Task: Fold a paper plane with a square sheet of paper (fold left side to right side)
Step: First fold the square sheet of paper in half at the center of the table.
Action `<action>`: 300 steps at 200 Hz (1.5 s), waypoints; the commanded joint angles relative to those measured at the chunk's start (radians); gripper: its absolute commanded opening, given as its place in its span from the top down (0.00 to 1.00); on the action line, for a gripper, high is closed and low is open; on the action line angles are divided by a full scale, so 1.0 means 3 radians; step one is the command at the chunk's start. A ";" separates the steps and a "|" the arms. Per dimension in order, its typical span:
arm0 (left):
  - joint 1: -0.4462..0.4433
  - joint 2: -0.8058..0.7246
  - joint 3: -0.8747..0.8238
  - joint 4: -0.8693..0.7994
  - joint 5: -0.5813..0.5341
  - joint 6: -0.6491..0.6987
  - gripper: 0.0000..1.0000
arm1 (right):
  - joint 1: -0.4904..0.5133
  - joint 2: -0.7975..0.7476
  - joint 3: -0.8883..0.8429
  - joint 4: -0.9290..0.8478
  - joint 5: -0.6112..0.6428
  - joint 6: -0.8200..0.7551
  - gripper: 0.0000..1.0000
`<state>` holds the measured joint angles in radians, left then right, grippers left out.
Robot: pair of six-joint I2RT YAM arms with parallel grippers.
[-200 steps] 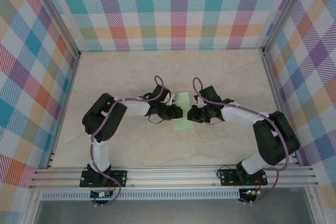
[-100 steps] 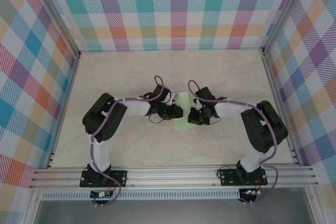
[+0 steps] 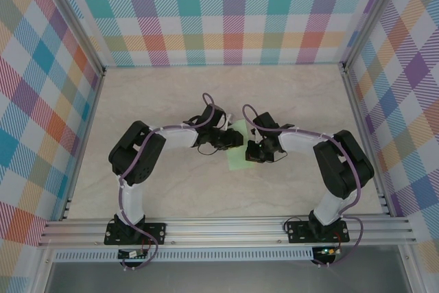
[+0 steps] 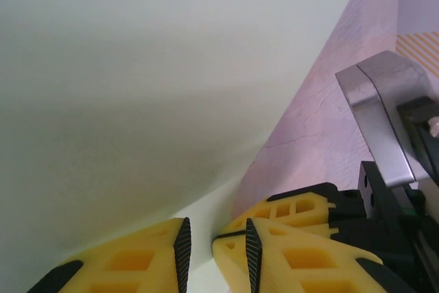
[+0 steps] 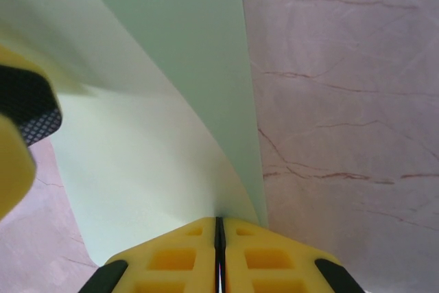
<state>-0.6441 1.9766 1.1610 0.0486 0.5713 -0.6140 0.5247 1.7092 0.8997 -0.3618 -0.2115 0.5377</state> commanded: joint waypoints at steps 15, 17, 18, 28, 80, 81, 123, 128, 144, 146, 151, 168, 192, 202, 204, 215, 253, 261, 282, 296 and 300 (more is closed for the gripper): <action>0.0060 0.0168 0.0142 -0.0145 -0.0125 0.0035 0.70 | -0.0004 0.0124 -0.0033 -0.0296 0.0270 -0.0059 0.90; 0.0061 0.0177 0.0145 -0.0154 -0.0132 0.0033 0.71 | -0.0005 0.0124 -0.0033 -0.0297 0.0270 -0.0067 0.90; 0.0063 0.0176 0.0147 -0.0155 -0.0136 0.0035 0.71 | -0.0005 0.0123 -0.0033 -0.0297 0.0270 -0.0068 0.90; 0.0080 0.0203 0.0156 -0.0175 -0.0163 0.0055 0.71 | -0.0005 0.0123 -0.0027 -0.0316 0.0284 -0.0069 0.90; 0.0192 0.0279 0.0227 -0.0285 -0.0343 0.0135 0.71 | -0.0005 0.0136 0.0015 -0.0460 0.0357 -0.0122 0.90; 0.0195 0.0281 0.0232 -0.0288 -0.0344 0.0134 0.71 | -0.0002 0.0137 0.0016 -0.0463 0.0357 -0.0124 0.90; 0.0328 0.0380 0.0315 -0.0310 -0.0444 0.0124 0.71 | -0.0005 0.0208 0.0079 -0.0600 0.0388 -0.0191 0.90; 0.0343 0.0395 0.0327 -0.0306 -0.0449 0.0124 0.71 | -0.0005 0.0217 0.0079 -0.0604 0.0385 -0.0194 0.90; 0.0386 0.0434 0.0364 -0.0307 -0.0462 0.0119 0.71 | -0.0003 0.0234 0.0075 -0.0596 0.0359 -0.0197 0.90; 0.0391 0.0436 0.0366 -0.0312 -0.0462 0.0118 0.71 | -0.0005 0.0237 0.0077 -0.0596 0.0354 -0.0193 0.90; 0.0409 0.0446 0.0375 -0.0317 -0.0469 0.0117 0.71 | -0.0005 0.0240 0.0071 -0.0585 0.0344 -0.0194 0.90; 0.0466 0.0461 0.0409 -0.0321 -0.0490 0.0104 0.71 | -0.0005 0.0242 0.0059 -0.0580 0.0332 -0.0189 0.90; 0.0542 0.0495 0.0508 -0.0353 -0.0493 0.0104 0.71 | 0.0000 0.0247 0.0054 -0.0579 0.0314 -0.0193 0.90; 0.0572 0.0515 0.0556 -0.0383 -0.0507 0.0110 0.71 | 0.0002 0.0243 0.0054 -0.0580 0.0311 -0.0191 0.90; 0.0575 0.0516 0.0568 -0.0386 -0.0511 0.0109 0.71 | 0.0003 0.0240 0.0054 -0.0580 0.0309 -0.0189 0.90; 0.0600 0.0549 0.0613 -0.0400 -0.0518 0.0104 0.71 | 0.0000 0.0240 0.0051 -0.0574 0.0306 -0.0189 0.90; 0.0672 0.0694 0.0800 -0.0481 -0.0543 0.0104 0.71 | 0.0006 0.0209 0.0028 -0.0563 0.0278 -0.0171 0.90; 0.0687 0.0715 0.0824 -0.0493 -0.0553 0.0104 0.71 | 0.0005 0.0192 0.0014 -0.0553 0.0264 -0.0157 0.90; 0.0734 0.0763 0.0888 -0.0525 -0.0554 0.0111 0.71 | 0.0007 0.0136 -0.0037 -0.0482 0.0180 -0.0118 0.90; 0.0773 0.0762 0.0912 -0.0543 -0.0545 0.0124 0.71 | 0.0010 0.0081 -0.0088 -0.0431 0.0125 -0.0072 0.90; 0.0785 0.0754 0.0920 -0.0550 -0.0540 0.0133 0.71 | 0.0010 0.0068 -0.0105 -0.0415 0.0119 -0.0064 0.90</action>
<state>-0.4744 2.1578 1.4120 -0.1043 0.5068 -0.6064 0.5259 1.7260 0.9314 -0.4068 -0.1951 0.5022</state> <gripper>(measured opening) 0.293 0.103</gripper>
